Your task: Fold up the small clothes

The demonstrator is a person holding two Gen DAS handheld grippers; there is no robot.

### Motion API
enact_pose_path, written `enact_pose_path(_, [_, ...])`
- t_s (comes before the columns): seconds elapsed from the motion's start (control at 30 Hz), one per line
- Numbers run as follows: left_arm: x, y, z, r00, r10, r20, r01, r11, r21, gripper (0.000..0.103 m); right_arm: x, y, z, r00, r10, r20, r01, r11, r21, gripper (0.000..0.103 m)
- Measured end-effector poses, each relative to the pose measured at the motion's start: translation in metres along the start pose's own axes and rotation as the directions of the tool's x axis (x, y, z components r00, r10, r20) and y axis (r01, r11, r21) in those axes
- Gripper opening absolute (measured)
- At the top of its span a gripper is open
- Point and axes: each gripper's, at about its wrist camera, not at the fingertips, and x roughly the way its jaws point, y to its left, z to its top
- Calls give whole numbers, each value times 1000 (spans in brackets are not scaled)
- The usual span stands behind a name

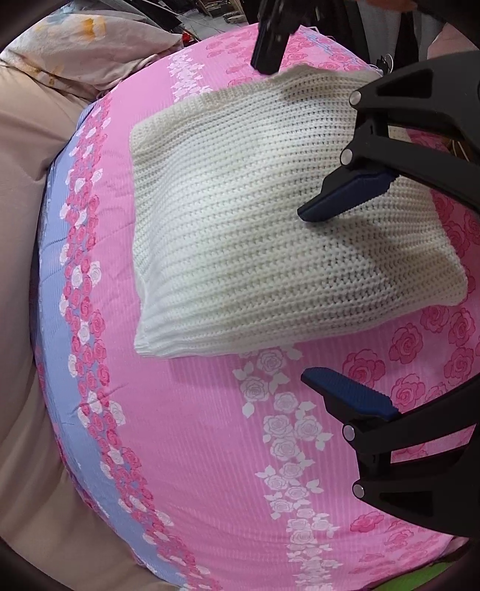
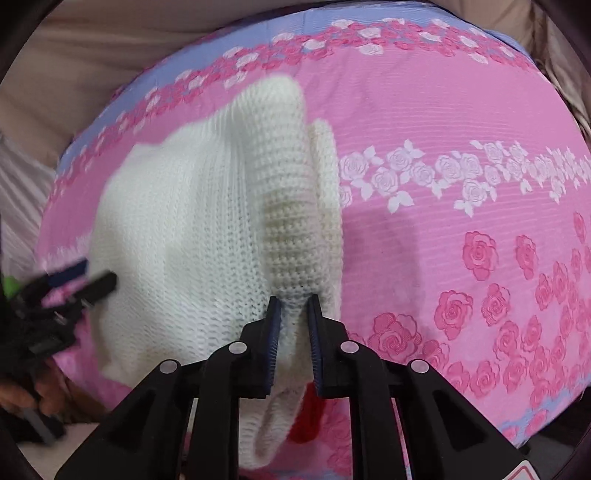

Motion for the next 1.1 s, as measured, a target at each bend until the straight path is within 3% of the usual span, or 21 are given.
enact_pose_path(0.13, [-6,-4,-2,1000,-3,-6,3,1000,21,79,-33,25,-7,1000,22,6,-21,994,-109,13])
enact_pose_path(0.27, [-2,-2,-10,999,27,-36,-25,998,61,79,-14,45,-23,997,36,-75,-49,983,-179,13])
enact_pose_path(0.37, [8,10,-27,996,23,-88,-16,996,83,81,7,45,-32,994,-69,-84,49,973,-226,8])
enact_pose_path(0.43, [16,14,-38,992,29,-122,-17,996,93,82,16,24,-38,990,-98,-97,78,978,-192,0])
enact_pose_path(0.57, [23,20,-43,990,11,-138,-2,998,69,83,29,-6,-42,992,-7,-125,-5,996,-92,0])
enact_pose_path(0.67, [-1,21,-33,996,-20,-90,25,998,54,82,21,4,-35,992,-15,-124,2,995,-100,0])
enact_pose_path(0.73, [-22,25,-24,996,-84,-32,85,996,36,86,-2,8,-28,997,25,-71,-31,997,-77,2])
enact_pose_path(0.8, [-30,33,-13,984,-177,16,177,984,-29,92,-28,5,-19,999,28,23,-27,999,-46,25])
enact_pose_path(0.83, [-27,38,-6,973,-229,31,230,970,-77,93,-37,0,-14,997,9,74,-7,1000,-27,57])
enact_pose_path(0.87, [-19,41,1,963,-266,28,268,956,-120,93,-41,-5,-10,993,8,114,-7,1000,-12,74])
enact_pose_path(0.97, [20,48,15,944,-330,-11,317,915,-250,93,-17,-21,7,995,58,86,-61,998,31,75])
enact_pose_path(1.1, [49,45,17,933,-360,-17,340,894,-292,93,34,-34,11,985,166,-36,-161,980,114,75])
